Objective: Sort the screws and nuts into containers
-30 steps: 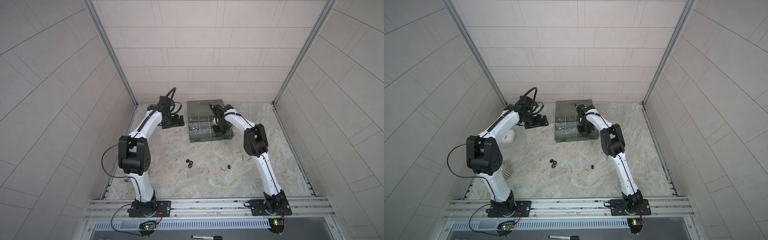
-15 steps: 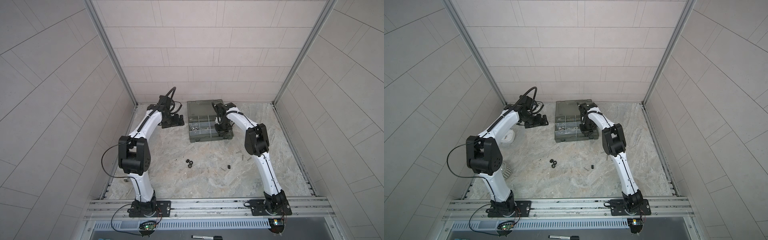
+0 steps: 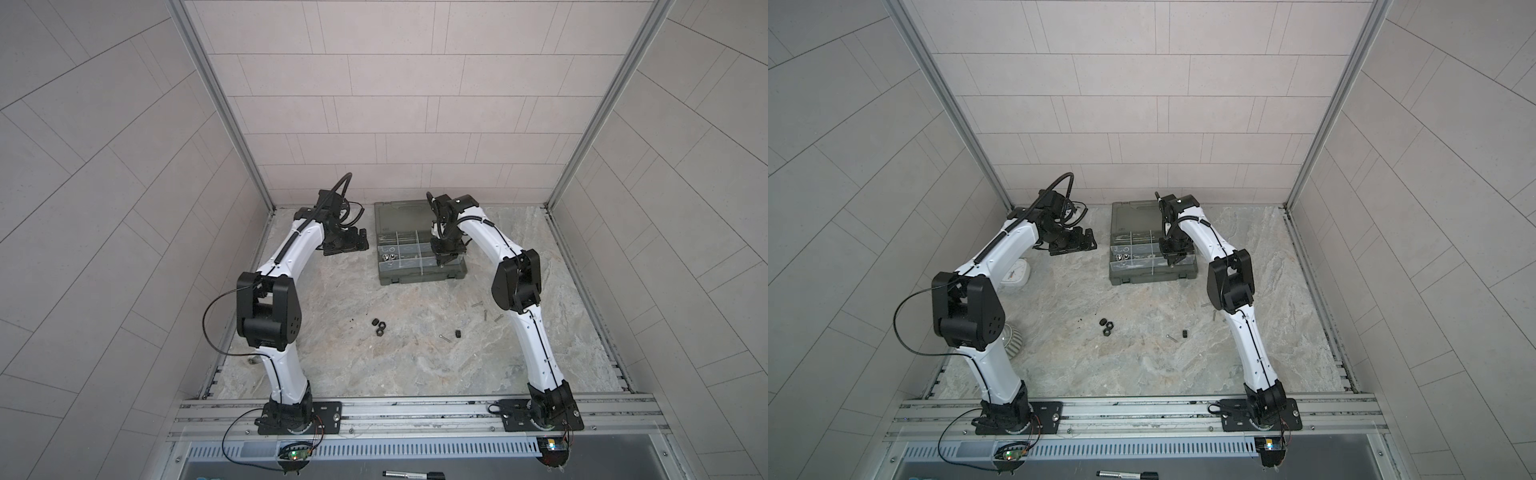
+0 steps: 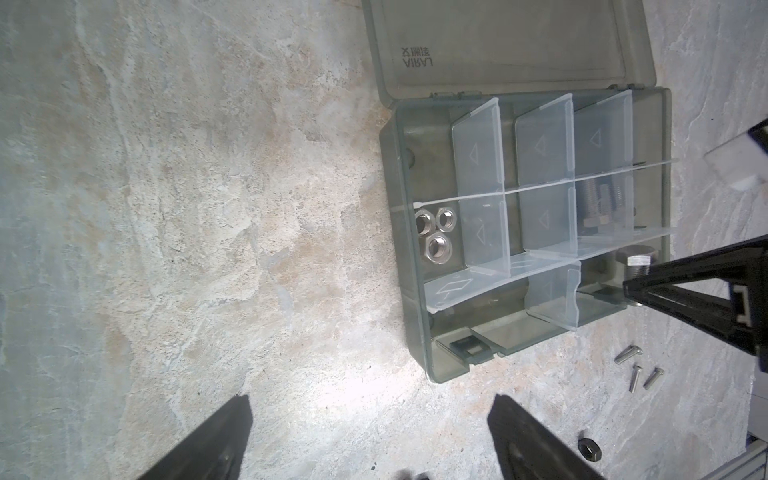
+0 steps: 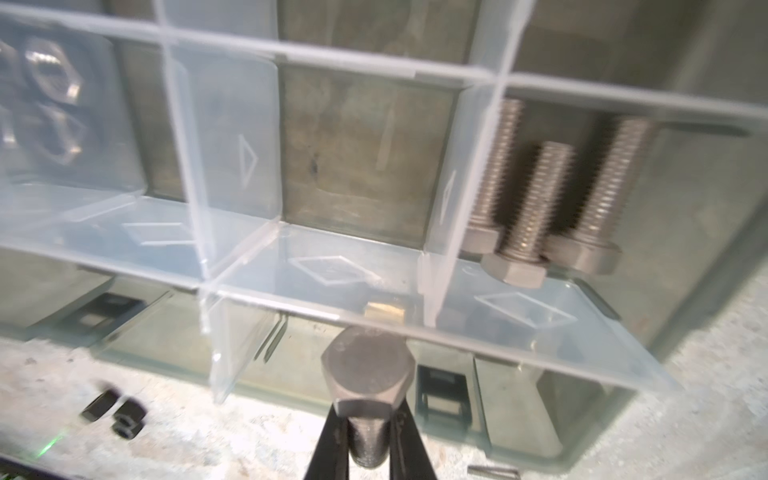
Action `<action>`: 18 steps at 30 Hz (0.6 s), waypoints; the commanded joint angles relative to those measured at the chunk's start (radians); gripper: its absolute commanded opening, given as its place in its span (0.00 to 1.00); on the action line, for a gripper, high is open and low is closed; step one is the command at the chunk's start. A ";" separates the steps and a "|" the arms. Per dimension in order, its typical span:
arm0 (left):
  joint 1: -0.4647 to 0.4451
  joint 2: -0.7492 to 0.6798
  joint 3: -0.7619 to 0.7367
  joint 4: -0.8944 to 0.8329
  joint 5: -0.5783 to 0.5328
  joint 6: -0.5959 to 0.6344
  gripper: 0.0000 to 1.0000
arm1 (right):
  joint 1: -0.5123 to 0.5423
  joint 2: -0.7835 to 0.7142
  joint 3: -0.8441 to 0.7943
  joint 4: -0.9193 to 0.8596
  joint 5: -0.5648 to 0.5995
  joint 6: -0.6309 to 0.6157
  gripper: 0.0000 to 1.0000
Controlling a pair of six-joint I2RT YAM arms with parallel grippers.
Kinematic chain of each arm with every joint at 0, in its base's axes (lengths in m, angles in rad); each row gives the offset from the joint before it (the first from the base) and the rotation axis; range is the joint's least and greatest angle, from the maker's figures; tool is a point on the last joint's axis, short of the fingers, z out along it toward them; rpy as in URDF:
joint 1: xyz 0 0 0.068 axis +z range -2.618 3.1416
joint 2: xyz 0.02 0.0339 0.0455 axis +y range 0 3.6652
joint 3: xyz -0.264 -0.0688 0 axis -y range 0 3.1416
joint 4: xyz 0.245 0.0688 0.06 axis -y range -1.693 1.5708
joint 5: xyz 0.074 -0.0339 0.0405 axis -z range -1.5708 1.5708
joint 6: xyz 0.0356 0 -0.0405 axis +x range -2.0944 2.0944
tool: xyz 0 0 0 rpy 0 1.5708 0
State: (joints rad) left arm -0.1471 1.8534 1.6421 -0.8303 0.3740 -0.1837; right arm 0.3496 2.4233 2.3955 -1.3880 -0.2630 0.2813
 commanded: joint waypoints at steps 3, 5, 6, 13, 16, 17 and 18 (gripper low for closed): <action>-0.027 -0.020 0.036 -0.023 0.022 0.000 0.96 | -0.054 -0.043 0.047 0.010 -0.001 0.039 0.00; -0.034 -0.025 0.035 -0.023 0.020 0.000 0.96 | -0.074 -0.033 0.049 0.032 -0.002 0.053 0.00; -0.035 -0.026 0.035 -0.024 0.020 0.000 0.96 | -0.082 -0.028 0.049 0.042 -0.008 0.055 0.00; -0.036 -0.040 0.034 -0.033 0.005 0.008 0.96 | -0.111 0.016 0.054 0.094 -0.003 0.047 0.00; -0.035 -0.040 0.035 -0.035 -0.002 0.012 0.96 | -0.116 0.036 0.054 0.103 -0.016 0.058 0.00; -0.035 -0.041 0.036 -0.039 -0.004 0.014 0.96 | -0.116 0.040 0.053 0.103 -0.017 0.058 0.01; -0.035 -0.042 0.038 -0.041 -0.005 0.015 0.96 | -0.116 0.044 0.053 0.102 -0.016 0.056 0.01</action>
State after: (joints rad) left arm -0.1818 1.8530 1.6508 -0.8452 0.3794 -0.1825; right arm 0.2302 2.4435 2.4310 -1.2865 -0.2737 0.3256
